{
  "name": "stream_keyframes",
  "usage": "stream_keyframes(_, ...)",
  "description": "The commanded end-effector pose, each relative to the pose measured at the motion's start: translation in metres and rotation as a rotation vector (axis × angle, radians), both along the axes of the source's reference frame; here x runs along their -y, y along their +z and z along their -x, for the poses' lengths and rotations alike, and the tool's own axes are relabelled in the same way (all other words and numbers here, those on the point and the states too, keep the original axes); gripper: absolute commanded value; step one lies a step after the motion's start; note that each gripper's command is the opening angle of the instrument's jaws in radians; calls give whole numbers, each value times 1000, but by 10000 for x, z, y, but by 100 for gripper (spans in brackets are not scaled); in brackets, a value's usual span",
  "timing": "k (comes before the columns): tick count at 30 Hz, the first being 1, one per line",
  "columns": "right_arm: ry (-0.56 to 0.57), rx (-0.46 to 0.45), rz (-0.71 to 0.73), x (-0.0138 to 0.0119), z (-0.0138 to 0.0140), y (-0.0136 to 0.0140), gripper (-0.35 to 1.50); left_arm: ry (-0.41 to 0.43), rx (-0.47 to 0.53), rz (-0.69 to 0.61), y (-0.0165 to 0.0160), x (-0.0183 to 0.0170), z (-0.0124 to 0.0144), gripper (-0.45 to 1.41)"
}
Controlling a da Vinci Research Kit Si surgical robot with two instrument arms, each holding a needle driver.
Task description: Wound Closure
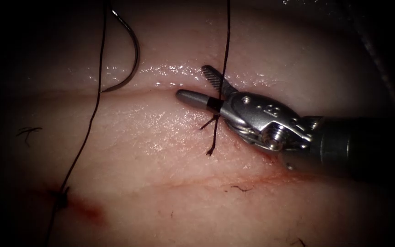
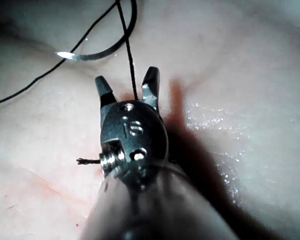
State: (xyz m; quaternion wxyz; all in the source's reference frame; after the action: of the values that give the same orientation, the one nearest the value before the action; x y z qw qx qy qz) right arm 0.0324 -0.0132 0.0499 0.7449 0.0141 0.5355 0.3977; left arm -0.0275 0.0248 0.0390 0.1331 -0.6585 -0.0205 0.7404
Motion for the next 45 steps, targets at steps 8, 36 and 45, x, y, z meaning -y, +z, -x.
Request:
stream_keyframes(8, -13, -8, 10, -3, -13, 5, 104, 5, 5, 4, 2, 0, 6, -45)
stream_keyframes(36, -14, 9, 17, -5, -11, 15, -35, 16, 15, 6, -15, 11, 11, -45)
stream_keyframes(45, 11, 51, 9, -7, -10, 16, -35, 20, 18, 6, -17, 13, 12, -45)
